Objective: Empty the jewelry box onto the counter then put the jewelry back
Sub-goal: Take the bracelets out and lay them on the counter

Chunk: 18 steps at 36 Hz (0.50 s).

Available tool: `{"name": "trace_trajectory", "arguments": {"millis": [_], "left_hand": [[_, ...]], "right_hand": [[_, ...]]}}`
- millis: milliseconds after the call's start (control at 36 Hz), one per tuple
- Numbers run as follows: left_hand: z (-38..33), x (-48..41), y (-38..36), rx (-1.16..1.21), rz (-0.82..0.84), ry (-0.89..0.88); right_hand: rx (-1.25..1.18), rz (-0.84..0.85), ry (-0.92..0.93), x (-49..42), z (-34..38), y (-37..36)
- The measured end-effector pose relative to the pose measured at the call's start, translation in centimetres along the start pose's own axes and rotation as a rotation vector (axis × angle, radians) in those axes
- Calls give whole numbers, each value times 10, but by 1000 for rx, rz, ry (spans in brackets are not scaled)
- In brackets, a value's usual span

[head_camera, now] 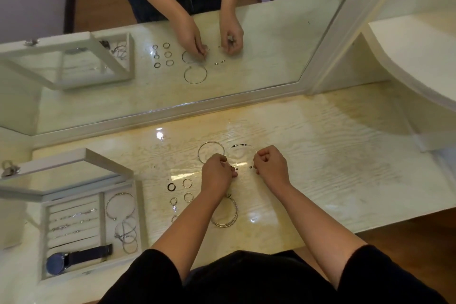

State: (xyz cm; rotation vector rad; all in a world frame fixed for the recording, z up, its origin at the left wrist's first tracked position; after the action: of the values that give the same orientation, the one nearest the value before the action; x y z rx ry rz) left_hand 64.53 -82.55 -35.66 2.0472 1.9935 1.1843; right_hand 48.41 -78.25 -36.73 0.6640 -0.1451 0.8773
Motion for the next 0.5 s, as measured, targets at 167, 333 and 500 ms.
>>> {"name": "trace_trajectory", "arguments": {"millis": [167,333,500], "left_hand": [[-5,-7,-10,-7,32,23],[-11,-11,-18,-51,64,18],[-13,-15,-23,-85,72,-9]], "right_hand": [[52,-7,11,-14,7,-3],[105,-26,16,-23,12,-5],[176,-37,28,-30,16,-6]]}}
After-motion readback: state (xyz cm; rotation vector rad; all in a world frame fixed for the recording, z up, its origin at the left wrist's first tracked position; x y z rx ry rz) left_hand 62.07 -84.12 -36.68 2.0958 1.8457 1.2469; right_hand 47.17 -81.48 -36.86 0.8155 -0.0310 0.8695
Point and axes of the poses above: each hand's wrist, its own x-axis away from the middle knuckle, its own y-axis out of the back of the hand, z = x × y, the point moved 9 cm from there along -x, towards the middle knuckle, and after that the axes turned 11 degrees about -z, right-handed, at the moved point
